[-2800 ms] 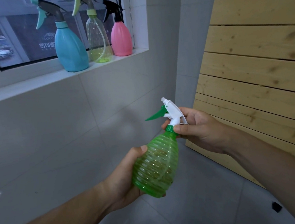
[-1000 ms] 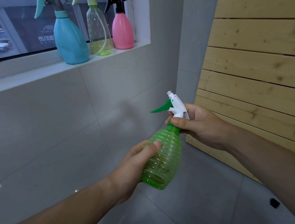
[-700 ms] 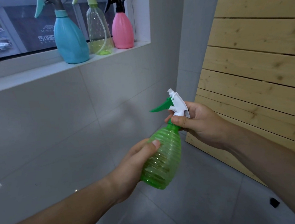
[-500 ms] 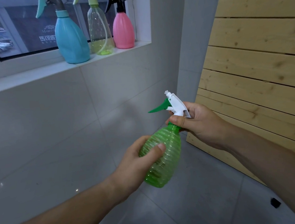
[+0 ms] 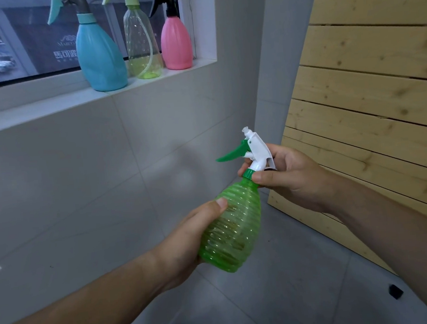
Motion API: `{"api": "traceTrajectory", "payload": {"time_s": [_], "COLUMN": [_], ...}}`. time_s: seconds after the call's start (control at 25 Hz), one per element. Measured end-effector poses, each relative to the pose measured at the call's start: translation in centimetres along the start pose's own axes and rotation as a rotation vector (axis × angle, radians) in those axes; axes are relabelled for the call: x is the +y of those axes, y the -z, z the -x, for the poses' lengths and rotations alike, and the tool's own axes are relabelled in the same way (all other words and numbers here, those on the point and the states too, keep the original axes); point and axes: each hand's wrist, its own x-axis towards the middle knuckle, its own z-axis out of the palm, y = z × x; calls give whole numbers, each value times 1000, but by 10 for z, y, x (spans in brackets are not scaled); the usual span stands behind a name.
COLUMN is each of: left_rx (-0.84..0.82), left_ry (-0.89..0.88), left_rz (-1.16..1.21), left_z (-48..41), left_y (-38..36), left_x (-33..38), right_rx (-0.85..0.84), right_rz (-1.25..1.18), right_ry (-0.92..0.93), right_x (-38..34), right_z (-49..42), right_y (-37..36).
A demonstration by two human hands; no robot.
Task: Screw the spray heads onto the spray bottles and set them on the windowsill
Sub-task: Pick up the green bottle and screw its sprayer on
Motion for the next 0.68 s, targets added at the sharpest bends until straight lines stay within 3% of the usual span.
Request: {"api": "traceTrajectory", "payload": {"time_s": [0.24, 0.48, 0.68], "left_rx": [24, 39, 70], "left_ry": [-77, -125, -123], "left_rz": [-30, -99, -130], "left_z": [-1, -2, -2], "left_y": [3, 0, 2], "left_x": [-4, -3, 1], "right_rx": [-22, 125, 70], "right_rz": [-23, 228, 12], "right_ry": [-42, -35, -72], "right_x": [1, 2, -2], "right_z": [0, 1, 0], "right_y": [3, -10, -7]}}
